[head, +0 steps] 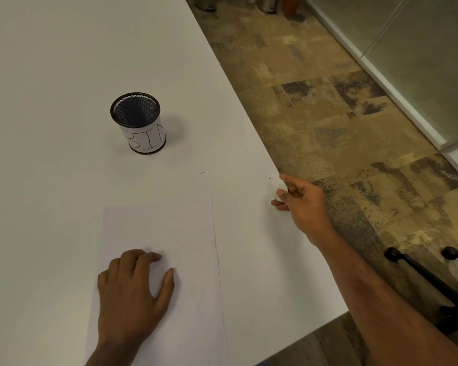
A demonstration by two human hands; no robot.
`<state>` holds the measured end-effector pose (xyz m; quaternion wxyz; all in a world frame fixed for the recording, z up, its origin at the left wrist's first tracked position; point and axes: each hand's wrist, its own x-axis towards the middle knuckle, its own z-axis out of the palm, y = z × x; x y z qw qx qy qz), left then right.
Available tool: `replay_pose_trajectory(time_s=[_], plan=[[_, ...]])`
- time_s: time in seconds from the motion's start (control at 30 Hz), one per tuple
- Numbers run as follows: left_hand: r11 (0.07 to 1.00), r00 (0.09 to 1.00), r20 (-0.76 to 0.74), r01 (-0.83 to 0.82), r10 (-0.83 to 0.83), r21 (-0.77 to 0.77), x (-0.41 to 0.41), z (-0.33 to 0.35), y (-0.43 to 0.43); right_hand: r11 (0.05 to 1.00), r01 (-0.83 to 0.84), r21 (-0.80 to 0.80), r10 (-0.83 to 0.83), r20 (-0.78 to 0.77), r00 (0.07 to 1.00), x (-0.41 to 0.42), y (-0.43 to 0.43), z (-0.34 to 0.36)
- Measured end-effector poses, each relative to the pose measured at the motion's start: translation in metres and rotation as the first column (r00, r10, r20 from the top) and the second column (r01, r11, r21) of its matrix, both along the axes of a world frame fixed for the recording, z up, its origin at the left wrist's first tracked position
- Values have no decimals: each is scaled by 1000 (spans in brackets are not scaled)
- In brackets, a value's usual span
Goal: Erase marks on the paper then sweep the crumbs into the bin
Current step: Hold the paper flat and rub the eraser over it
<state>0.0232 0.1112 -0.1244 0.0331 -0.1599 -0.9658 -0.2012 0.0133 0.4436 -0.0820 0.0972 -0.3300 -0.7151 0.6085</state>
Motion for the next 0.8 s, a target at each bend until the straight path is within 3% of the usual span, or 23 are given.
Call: replay_pose_trajectory(time_s=[0.33, 0.43, 0.57, 0.7, 0.8], plan=[[1000, 1000, 4, -13, 13, 15, 3, -3, 0, 936, -131, 328, 97, 118, 988, -11, 2, 3], [1000, 1000, -1, -13, 13, 16, 3, -3, 0, 828, -191, 528, 136, 142, 980, -20, 3, 6], [1000, 1000, 1, -13, 13, 23, 2, -2, 0, 596, -259, 760, 201, 171, 965, -28, 8, 12], [1000, 1000, -8, -10, 10, 24, 2, -1, 0, 542, -331, 773, 223, 248, 943, -28, 15, 16], [1000, 1000, 4, -15, 14, 17, 2, -2, 0, 560, -357, 748, 233, 271, 934, -26, 17, 15]])
